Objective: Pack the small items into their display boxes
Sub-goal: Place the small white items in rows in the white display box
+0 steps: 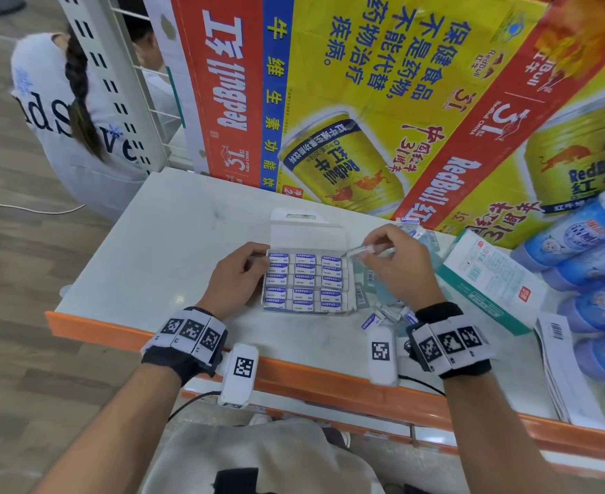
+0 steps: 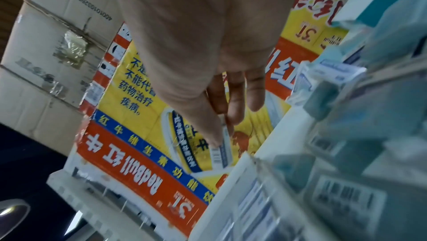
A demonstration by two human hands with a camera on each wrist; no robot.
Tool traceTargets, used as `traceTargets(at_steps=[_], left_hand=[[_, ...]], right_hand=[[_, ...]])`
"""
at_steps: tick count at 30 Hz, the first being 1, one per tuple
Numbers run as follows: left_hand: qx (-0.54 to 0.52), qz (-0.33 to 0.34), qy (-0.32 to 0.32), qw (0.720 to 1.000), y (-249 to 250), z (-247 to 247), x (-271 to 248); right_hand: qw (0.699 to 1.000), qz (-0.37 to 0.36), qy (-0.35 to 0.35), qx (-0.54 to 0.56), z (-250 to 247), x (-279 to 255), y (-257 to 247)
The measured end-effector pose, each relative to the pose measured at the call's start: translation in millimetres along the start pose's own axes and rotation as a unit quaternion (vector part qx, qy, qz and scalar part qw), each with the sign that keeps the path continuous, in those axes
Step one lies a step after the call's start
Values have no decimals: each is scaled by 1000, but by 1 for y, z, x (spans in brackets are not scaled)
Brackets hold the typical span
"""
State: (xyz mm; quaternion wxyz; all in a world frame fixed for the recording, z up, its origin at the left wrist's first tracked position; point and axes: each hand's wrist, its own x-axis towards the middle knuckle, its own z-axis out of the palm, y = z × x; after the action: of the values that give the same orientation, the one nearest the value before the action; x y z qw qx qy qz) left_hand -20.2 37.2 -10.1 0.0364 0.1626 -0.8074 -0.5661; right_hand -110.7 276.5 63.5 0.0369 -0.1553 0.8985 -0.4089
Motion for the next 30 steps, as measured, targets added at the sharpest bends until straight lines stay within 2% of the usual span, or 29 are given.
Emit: traceTargets(at_steps=[7, 14, 18, 30], left_hand=[[-12, 4, 6, 1000, -1, 0, -1], [-9, 20, 12, 1000, -3, 1, 2], [-6, 22, 10, 1000, -4, 1, 1], [-2, 20, 17, 1000, -2, 2, 2]], right_hand=[[989, -78, -127, -7, 40, -21, -29], [969, -130, -198, -67, 71, -24, -40], [965, -120, -217, -79, 81, -25, -38], [962, -131, -214, -109, 89, -22, -41]])
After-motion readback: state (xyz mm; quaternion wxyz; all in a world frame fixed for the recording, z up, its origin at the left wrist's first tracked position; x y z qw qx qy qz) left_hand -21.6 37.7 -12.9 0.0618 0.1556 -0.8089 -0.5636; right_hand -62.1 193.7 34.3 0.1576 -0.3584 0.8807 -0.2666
